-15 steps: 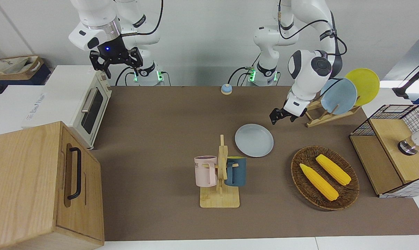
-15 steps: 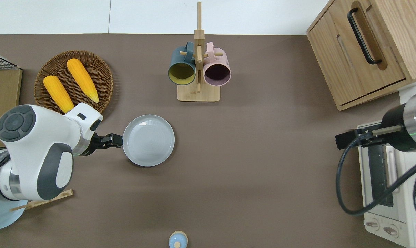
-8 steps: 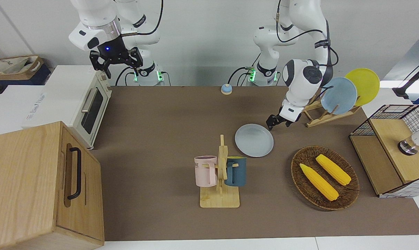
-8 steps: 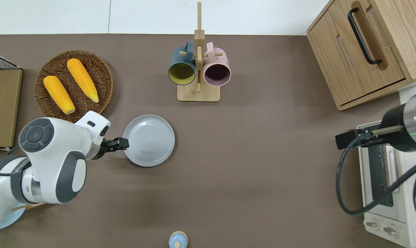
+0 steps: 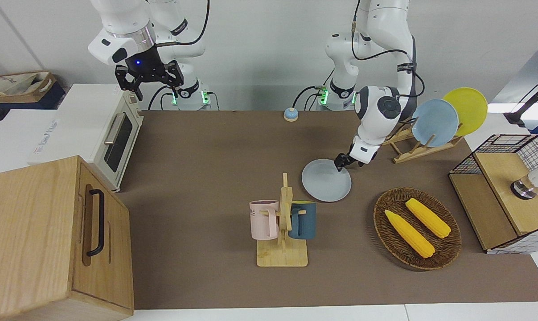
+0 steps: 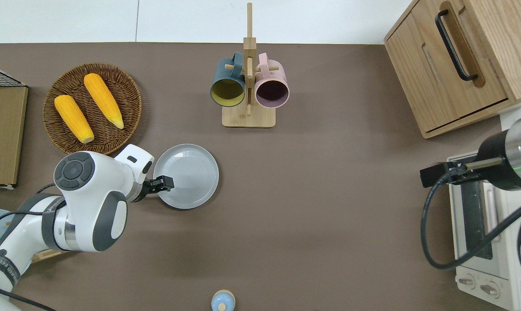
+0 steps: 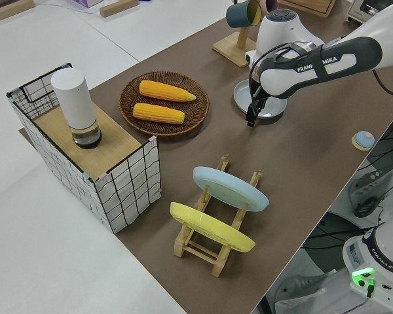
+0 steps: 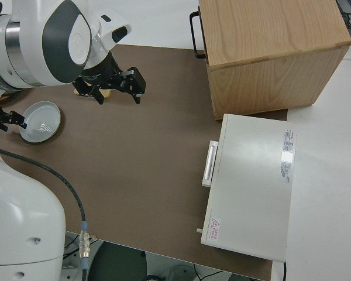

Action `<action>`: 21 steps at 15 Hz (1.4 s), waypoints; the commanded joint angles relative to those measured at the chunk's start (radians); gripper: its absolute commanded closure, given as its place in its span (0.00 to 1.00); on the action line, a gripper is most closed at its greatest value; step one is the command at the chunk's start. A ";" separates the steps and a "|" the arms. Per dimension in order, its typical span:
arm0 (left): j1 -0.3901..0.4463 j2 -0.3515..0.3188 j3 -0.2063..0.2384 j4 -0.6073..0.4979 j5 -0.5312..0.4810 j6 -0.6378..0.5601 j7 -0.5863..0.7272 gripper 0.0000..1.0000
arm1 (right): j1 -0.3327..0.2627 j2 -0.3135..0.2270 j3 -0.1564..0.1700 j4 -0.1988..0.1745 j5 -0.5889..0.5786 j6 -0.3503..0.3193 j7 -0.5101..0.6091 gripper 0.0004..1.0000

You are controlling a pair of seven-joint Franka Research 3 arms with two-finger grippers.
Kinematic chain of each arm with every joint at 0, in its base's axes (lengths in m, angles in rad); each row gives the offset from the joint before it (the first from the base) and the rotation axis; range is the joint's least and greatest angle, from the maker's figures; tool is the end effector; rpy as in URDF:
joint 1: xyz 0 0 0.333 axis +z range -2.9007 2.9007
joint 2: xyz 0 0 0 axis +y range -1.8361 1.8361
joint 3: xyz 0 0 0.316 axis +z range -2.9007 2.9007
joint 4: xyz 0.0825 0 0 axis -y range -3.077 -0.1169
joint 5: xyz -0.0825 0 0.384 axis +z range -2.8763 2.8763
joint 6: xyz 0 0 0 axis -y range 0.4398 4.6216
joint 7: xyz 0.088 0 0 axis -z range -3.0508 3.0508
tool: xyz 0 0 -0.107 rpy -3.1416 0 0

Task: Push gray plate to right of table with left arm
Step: 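Lower the left gripper against the gray plate's rim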

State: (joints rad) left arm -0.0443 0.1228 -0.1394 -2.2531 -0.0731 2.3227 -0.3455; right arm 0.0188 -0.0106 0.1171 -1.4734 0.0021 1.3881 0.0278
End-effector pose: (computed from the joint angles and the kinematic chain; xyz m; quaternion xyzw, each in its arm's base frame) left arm 0.5193 -0.0977 0.3060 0.9934 0.1066 -0.0343 0.0265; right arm 0.5268 0.0727 0.6600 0.9978 0.0541 -0.0373 0.0026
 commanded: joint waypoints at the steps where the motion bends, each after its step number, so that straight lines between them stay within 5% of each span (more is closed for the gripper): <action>1: -0.014 0.008 0.009 -0.016 -0.002 0.038 -0.029 0.02 | -0.020 -0.006 0.015 0.004 0.010 -0.012 0.000 0.02; 6: -0.014 0.009 0.007 -0.016 -0.001 0.040 -0.036 0.19 | -0.020 -0.006 0.013 0.004 0.010 -0.014 0.001 0.02; 9: -0.014 0.009 0.007 -0.016 -0.001 0.038 -0.036 0.47 | -0.020 -0.006 0.015 0.004 0.010 -0.014 0.001 0.02; 13: -0.014 0.011 0.007 -0.016 -0.002 0.038 -0.036 0.96 | -0.020 -0.006 0.013 0.004 0.010 -0.012 0.000 0.02; 21: -0.015 0.017 0.007 -0.016 -0.001 0.040 -0.039 1.00 | -0.020 -0.006 0.015 0.004 0.010 -0.012 0.001 0.02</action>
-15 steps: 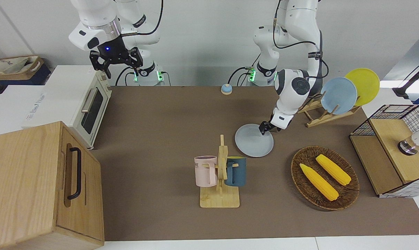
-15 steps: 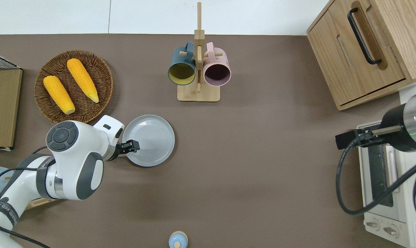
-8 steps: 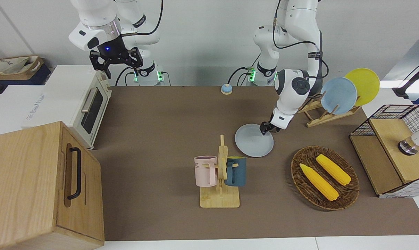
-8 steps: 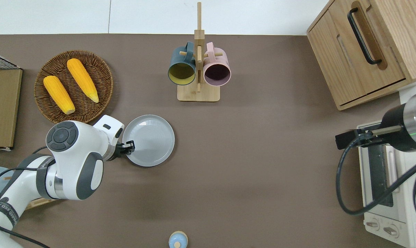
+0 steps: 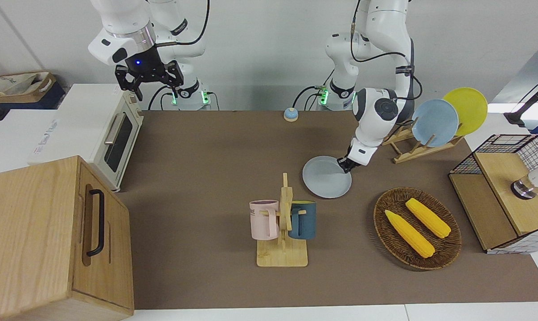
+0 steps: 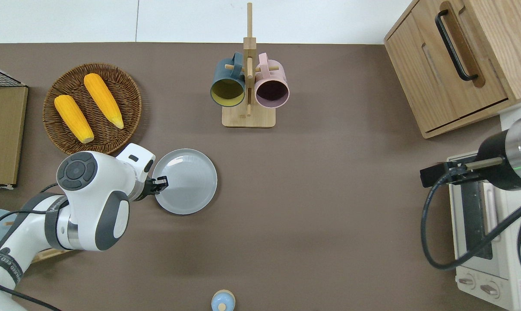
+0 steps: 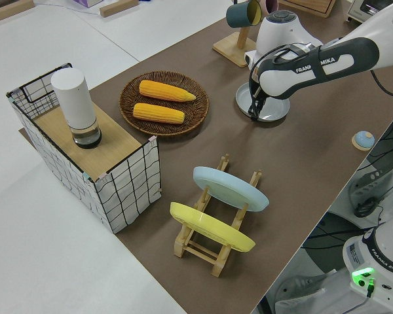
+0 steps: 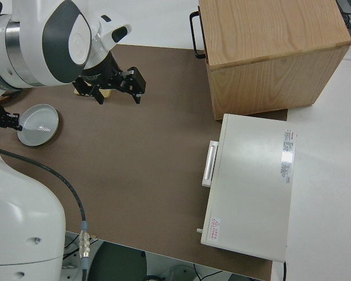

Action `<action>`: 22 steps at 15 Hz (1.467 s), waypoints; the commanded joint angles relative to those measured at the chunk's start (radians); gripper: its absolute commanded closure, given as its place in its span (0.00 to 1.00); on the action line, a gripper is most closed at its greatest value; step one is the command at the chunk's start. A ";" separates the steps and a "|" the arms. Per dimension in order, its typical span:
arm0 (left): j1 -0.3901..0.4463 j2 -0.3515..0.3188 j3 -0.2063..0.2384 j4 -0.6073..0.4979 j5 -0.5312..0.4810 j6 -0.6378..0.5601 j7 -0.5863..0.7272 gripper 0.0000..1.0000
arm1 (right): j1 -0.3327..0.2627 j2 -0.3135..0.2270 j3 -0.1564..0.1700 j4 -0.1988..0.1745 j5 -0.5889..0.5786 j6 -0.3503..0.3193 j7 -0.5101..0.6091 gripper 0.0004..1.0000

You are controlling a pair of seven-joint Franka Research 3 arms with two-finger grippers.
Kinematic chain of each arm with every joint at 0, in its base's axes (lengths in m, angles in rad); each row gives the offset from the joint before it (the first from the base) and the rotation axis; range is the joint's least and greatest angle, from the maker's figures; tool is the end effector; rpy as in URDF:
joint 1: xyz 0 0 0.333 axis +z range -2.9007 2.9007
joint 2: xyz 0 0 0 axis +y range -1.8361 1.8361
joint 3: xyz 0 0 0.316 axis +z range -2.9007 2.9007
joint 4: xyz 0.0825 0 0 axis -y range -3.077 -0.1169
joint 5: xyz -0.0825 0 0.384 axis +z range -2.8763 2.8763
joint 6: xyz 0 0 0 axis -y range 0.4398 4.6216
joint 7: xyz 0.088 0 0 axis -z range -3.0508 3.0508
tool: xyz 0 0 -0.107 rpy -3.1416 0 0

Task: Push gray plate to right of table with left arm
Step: 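Lower the left gripper against the gray plate's rim, then push the gray plate with the left gripper toward the toaster oven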

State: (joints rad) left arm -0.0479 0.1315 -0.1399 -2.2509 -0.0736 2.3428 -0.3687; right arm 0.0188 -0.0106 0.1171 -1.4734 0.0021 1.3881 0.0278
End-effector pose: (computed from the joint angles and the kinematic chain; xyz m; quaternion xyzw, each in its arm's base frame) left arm 0.5216 -0.1002 0.3040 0.9924 0.1167 -0.0282 0.0283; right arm 0.5268 0.0727 0.6600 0.9978 0.0541 -0.0373 0.0026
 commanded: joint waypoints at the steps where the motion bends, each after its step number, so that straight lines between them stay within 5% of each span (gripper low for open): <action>1: -0.013 0.010 0.008 -0.018 0.000 0.019 -0.027 1.00 | -0.020 -0.006 0.015 0.004 0.010 -0.012 0.001 0.02; 22: -0.299 -0.003 0.010 -0.013 0.009 0.010 -0.479 1.00 | -0.020 -0.006 0.015 0.004 0.010 -0.012 0.000 0.02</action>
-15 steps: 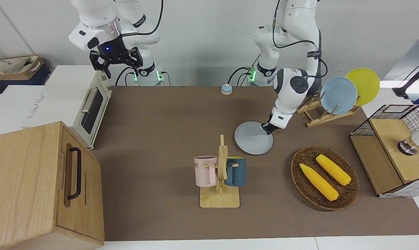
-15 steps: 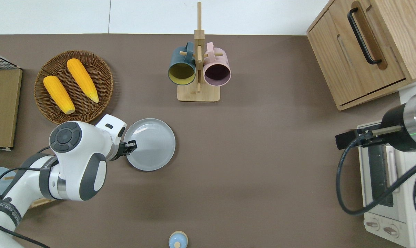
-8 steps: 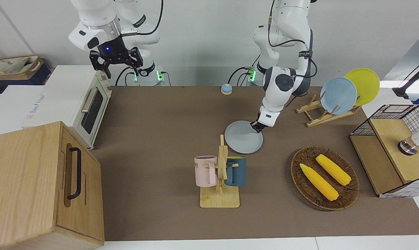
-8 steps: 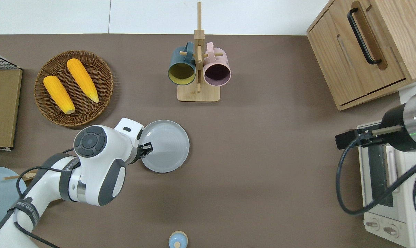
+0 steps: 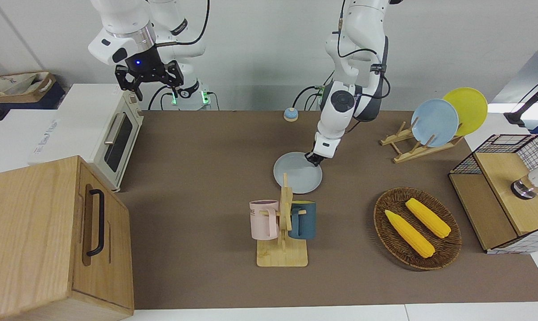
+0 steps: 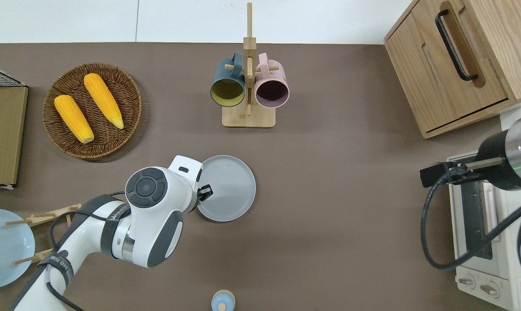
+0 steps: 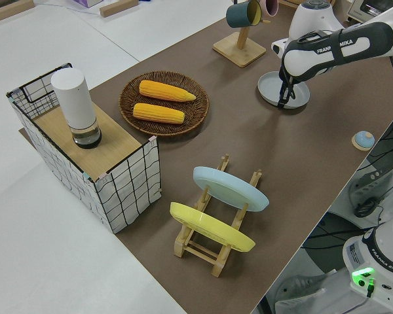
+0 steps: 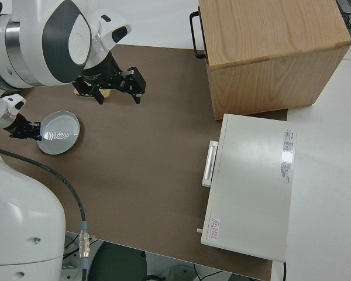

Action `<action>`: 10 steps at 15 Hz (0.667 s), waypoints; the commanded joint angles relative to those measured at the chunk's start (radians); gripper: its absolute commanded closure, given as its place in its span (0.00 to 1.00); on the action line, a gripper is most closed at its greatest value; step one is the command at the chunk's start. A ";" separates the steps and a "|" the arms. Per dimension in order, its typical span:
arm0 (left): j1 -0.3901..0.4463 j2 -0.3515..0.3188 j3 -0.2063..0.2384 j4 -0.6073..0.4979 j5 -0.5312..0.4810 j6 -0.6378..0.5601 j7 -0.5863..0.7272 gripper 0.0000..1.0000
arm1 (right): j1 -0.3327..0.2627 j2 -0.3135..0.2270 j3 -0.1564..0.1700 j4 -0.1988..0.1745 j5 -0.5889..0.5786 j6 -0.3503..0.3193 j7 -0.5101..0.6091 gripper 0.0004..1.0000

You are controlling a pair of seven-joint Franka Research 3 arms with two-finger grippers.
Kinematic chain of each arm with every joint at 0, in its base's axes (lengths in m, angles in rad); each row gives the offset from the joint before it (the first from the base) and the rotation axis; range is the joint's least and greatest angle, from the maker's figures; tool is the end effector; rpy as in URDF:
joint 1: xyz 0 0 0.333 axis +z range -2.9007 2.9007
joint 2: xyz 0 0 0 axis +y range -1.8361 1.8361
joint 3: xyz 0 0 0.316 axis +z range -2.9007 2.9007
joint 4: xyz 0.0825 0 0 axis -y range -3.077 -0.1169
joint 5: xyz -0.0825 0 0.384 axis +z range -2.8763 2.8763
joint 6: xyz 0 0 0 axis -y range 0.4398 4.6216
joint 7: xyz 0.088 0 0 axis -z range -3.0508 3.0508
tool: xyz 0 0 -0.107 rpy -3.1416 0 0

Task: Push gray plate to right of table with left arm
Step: 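Push the gray plate with the left gripper toward the toaster oven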

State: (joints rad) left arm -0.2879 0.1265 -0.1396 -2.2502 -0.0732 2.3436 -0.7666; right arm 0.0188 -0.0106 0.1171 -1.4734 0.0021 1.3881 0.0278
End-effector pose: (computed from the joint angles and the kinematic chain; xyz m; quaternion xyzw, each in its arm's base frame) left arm 0.4834 -0.2213 0.3070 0.9802 0.1945 -0.0328 0.0195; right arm 0.5268 0.0727 0.6600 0.9978 0.0541 -0.0373 0.0026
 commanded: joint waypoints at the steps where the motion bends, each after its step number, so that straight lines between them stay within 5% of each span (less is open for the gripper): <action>1: -0.069 0.004 0.009 -0.012 0.009 0.013 -0.101 1.00 | -0.020 -0.006 0.015 0.004 0.010 -0.014 0.000 0.02; 10: -0.237 0.054 0.009 0.027 0.039 0.056 -0.387 1.00 | -0.020 -0.006 0.015 0.004 0.010 -0.012 0.000 0.02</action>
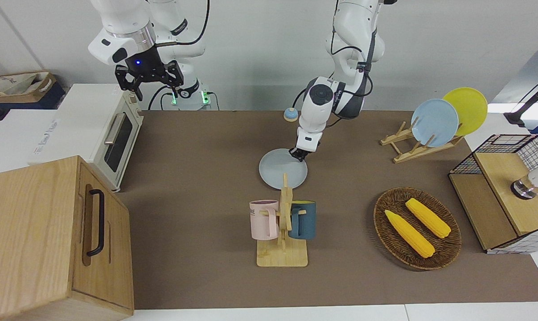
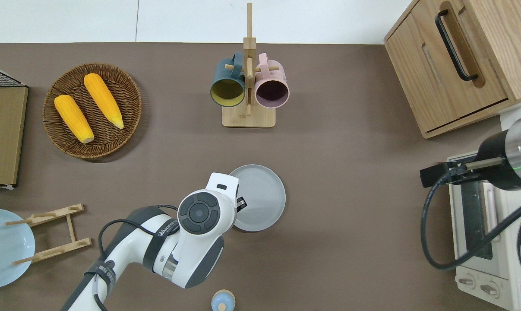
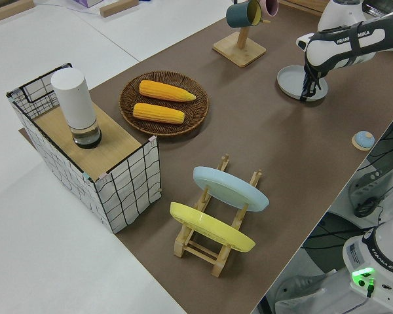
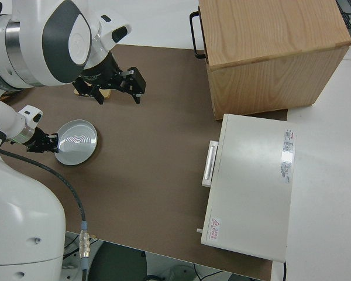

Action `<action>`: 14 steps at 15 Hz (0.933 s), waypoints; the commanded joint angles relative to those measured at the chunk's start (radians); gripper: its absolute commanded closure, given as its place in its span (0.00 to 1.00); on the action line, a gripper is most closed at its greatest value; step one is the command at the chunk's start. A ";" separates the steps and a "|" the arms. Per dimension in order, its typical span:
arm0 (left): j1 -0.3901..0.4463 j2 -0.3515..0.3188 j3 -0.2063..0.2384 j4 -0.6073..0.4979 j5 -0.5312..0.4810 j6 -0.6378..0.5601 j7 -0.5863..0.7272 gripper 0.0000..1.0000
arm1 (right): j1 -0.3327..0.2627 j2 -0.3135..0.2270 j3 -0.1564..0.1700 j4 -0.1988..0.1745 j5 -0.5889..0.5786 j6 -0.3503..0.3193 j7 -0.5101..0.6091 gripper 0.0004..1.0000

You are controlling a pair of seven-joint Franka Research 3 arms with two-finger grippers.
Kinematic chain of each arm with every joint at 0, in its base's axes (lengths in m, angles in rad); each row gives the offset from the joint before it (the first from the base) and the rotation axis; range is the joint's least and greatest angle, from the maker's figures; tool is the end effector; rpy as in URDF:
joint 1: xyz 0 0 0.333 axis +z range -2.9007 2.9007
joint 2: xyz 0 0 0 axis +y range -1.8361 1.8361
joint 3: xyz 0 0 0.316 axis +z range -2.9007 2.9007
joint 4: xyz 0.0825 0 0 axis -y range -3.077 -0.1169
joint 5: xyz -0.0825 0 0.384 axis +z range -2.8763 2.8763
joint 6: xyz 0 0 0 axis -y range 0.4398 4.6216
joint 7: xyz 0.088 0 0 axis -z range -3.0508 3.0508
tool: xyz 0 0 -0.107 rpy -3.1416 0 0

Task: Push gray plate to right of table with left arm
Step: 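Push the gray plate with the left gripper toward the toaster oven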

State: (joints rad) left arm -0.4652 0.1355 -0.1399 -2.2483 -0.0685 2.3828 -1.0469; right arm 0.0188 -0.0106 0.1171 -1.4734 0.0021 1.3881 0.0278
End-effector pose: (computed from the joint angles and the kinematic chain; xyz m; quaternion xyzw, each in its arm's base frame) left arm 0.4407 -0.3054 0.3064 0.9693 0.2438 -0.0243 0.0223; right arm 0.5268 0.0727 0.6600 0.9978 0.0541 -0.0373 0.0026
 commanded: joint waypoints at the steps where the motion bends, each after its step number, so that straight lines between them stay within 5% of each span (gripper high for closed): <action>1: -0.091 0.061 0.009 0.042 0.051 0.016 -0.163 1.00 | -0.020 -0.006 0.015 0.004 0.010 -0.012 0.001 0.02; 14: -0.253 0.232 0.011 0.272 0.070 -0.019 -0.493 1.00 | -0.020 -0.006 0.015 0.004 0.010 -0.012 0.001 0.02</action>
State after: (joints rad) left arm -0.6725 0.2828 -0.1391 -2.0554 -0.0204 2.3883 -1.4665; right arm 0.0188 -0.0106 0.1171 -1.4734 0.0021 1.3881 0.0278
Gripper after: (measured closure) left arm 0.965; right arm 0.013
